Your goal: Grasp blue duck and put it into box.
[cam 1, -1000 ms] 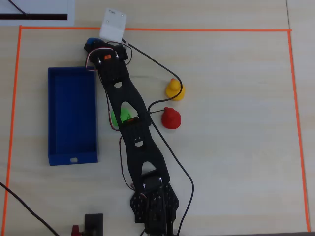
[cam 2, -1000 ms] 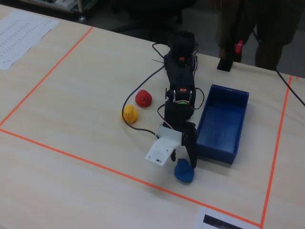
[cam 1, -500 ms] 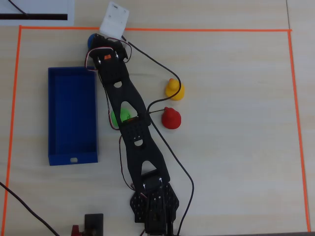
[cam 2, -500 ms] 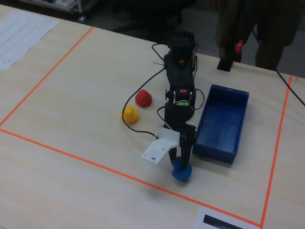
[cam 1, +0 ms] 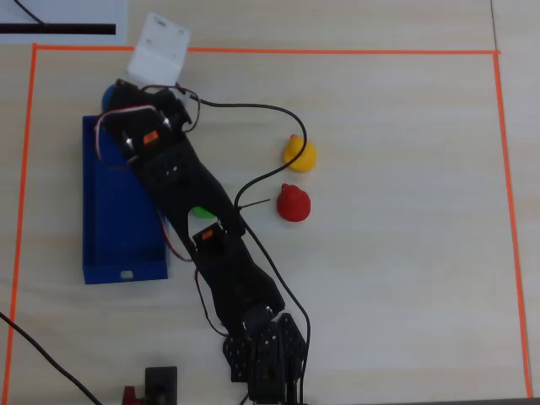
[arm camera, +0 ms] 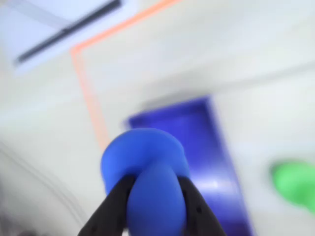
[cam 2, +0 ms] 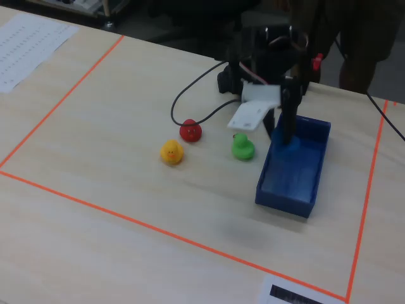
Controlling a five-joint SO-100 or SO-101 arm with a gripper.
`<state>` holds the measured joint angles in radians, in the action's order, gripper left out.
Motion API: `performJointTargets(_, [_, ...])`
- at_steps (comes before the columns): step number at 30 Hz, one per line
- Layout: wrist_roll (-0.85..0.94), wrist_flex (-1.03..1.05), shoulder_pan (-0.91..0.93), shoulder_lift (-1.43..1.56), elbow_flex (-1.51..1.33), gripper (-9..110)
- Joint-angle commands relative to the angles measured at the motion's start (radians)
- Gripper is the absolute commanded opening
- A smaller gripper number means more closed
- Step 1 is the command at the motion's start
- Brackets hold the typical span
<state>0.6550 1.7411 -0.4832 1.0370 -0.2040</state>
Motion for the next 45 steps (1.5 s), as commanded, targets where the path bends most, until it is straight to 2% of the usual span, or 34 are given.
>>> performJointTargets(1, [-0.029, -0.017, -0.143, 0.252, -0.499, 0])
performJointTargets(6, [-0.071, -0.253, -0.245, 0.385, -0.954, 0])
performJointTargets(12, [-0.069, -0.471, -0.229, 0.394, -1.227, 0])
performJointTargets(16, [-0.011, -0.575, -0.147, 0.402, -1.330, 23])
performJointTargets(21, [0.063, -0.581, -0.038, 0.505, -1.374, 38])
performJointTargets(23, [0.100, -0.565, 0.017, 0.571, -1.371, 30])
performJointTargets(27, [0.178, -0.569, 0.170, 0.726, -1.370, 0])
performJointTargets(30, [0.299, -0.653, 0.290, 0.896, -1.503, 0])
performJointTargets(36, [0.532, -0.977, 0.474, 1.336, -2.082, 0])
performJointTargets(40, [0.560, -1.006, 0.503, 1.583, -2.372, 0])
performJointTargets(45, [0.523, -0.919, 0.472, 1.963, -2.645, 0])
